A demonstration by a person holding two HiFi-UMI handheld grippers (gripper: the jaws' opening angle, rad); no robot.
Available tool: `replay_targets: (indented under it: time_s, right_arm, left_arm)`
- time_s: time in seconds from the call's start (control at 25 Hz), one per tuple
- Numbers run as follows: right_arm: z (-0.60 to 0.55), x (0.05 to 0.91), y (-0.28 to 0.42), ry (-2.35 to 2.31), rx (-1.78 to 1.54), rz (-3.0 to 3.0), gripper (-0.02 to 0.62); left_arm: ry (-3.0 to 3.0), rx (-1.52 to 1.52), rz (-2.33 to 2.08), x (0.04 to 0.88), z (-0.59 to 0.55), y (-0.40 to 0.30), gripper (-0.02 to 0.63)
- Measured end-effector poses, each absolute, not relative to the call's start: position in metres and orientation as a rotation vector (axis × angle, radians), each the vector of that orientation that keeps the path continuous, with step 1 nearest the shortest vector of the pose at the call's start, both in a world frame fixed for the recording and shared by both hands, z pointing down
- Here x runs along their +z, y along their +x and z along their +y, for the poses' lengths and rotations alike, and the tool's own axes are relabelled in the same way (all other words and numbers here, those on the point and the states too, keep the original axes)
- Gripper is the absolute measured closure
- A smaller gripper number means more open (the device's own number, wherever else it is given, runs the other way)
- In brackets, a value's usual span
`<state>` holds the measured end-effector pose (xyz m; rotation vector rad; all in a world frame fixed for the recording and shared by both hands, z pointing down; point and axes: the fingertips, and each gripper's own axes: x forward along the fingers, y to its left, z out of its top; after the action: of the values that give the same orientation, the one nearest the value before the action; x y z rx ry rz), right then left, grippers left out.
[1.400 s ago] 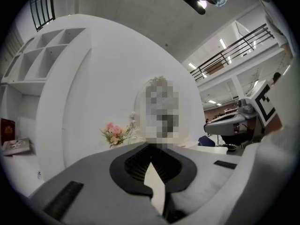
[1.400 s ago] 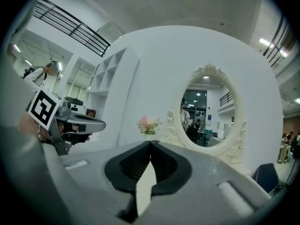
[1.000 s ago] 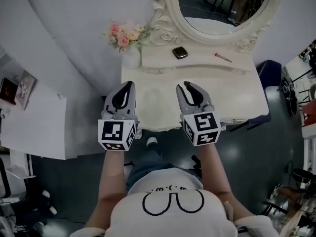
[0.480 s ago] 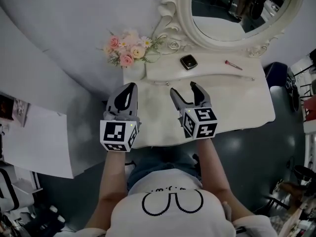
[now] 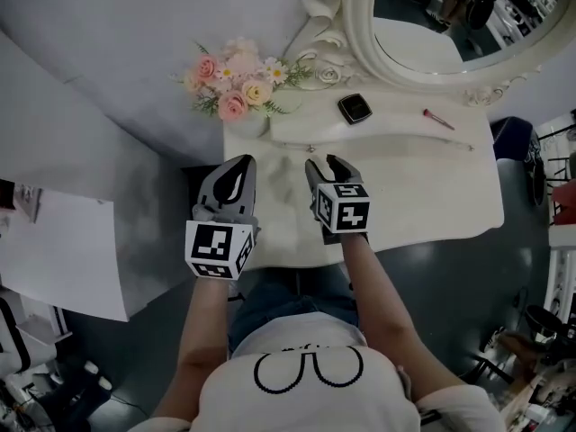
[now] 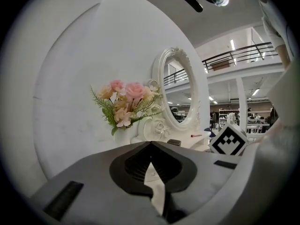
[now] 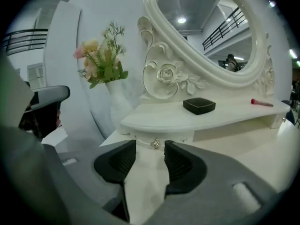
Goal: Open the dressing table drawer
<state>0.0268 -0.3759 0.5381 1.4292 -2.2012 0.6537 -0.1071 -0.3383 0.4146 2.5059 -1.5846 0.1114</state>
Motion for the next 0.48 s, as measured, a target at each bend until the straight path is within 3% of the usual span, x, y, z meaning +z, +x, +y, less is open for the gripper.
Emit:
replay_targets:
  time_s: [0.24,0.48]
  right_arm:
    - [-0.398,0.579,0.02,1.384,0.674,-2.136,0.466]
    - [-0.416,0.59,0.015,1.366,0.67,-2.102,0.489]
  left_arm:
    - [2.467,0.14,-1.584,0.431,-0.344,-0.108,0.607]
    - [2.435,0.152,-1.6,0.438,-0.35,-0.112,0.607]
